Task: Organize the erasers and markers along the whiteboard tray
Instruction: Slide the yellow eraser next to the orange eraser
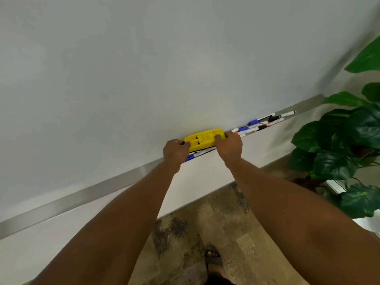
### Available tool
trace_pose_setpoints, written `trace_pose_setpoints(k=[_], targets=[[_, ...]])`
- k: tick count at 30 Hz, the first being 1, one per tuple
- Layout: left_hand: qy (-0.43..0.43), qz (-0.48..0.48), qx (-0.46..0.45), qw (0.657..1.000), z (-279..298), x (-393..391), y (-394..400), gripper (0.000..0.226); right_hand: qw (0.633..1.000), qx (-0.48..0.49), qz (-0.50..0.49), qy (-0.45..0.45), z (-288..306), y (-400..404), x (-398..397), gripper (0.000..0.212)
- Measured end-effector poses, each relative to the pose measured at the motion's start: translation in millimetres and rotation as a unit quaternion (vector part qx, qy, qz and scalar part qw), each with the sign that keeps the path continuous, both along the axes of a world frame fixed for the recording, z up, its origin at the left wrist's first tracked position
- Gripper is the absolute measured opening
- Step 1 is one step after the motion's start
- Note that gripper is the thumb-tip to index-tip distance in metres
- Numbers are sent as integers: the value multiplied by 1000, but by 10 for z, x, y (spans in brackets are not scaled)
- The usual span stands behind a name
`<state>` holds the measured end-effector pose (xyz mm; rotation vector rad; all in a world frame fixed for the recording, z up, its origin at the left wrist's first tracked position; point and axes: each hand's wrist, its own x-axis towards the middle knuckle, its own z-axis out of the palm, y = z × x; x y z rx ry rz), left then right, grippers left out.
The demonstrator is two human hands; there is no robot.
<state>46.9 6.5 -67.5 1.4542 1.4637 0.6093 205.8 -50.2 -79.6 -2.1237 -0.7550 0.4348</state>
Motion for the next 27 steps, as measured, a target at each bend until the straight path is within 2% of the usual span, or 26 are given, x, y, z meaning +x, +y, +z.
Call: trace_pose_setpoints(k=[9,13,20,27], targets=[[-26,101,4,995,1,-1795,-120,27,993,-19,112,27,-13,72,-1621,35],[-14,141,19,990,41,-2525,-244,18,984,-31,166,50,-19,117,-2321,35],[12,222,46,974,149,-3705,-413,15,963,-22,262,66,0,201,-3425,24],[39,278,56,958,116,-4738,-539,16,930,-49,363,18,-68,285,-4326,16]])
